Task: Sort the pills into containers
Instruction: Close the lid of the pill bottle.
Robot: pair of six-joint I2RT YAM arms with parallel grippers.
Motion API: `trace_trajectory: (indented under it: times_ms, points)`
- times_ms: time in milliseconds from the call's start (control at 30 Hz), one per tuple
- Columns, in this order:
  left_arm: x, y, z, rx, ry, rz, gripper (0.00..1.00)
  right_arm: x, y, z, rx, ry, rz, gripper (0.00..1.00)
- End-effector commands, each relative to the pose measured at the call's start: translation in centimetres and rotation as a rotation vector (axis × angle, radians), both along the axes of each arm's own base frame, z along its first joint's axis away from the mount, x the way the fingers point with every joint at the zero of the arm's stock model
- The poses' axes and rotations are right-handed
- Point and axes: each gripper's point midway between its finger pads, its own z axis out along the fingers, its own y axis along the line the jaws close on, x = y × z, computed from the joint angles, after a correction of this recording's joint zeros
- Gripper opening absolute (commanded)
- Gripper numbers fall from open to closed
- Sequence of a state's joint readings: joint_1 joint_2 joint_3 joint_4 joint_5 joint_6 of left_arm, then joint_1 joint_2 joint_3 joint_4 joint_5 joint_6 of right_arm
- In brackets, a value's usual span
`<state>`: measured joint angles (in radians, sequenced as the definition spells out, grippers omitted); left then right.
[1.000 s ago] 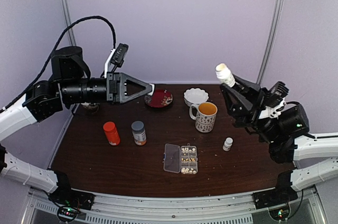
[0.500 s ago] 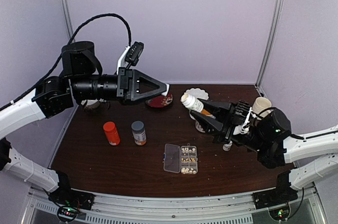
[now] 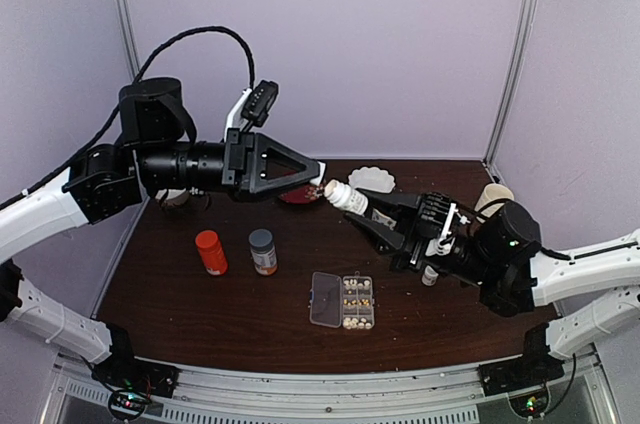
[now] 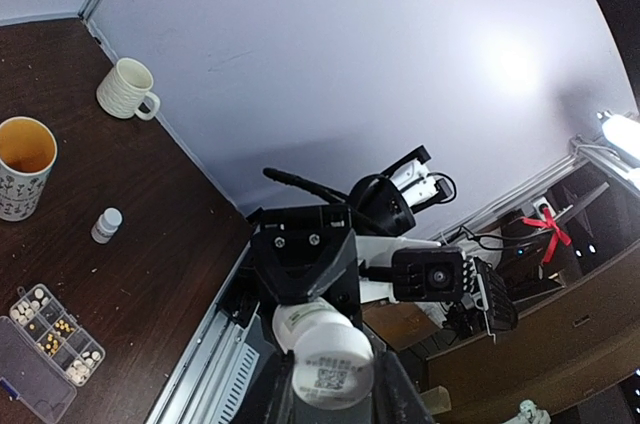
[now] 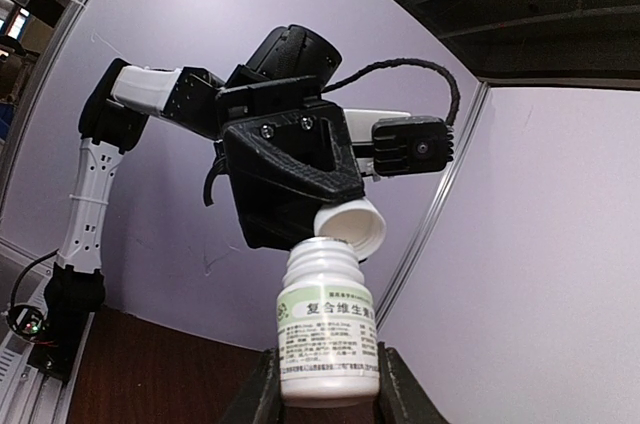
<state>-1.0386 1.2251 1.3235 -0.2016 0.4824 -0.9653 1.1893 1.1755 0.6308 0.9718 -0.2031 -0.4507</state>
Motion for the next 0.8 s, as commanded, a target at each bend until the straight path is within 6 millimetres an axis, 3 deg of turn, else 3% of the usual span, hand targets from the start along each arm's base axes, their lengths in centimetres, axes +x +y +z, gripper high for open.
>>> trace_trajectory:
  times_ms: [0, 600, 767]
  points:
    - [-0.8, -0.4, 1.6, -0.054, -0.019, -0.046, 0.0, 0.0, 0.0, 1.5, 0.031, -0.022, -0.011, 0.0]
    - [-1.5, -1.3, 0.2, -0.017, -0.005, -0.099, 0.0, 0.2, 0.3, 1.1, 0.015, -0.011, -0.016, 0.0]
    - [-1.8, -1.4, 0.3, -0.026, -0.003, -0.122, 0.0, -0.3, -0.9, 2.2, 0.089, 0.0, 0.011, 0.0]
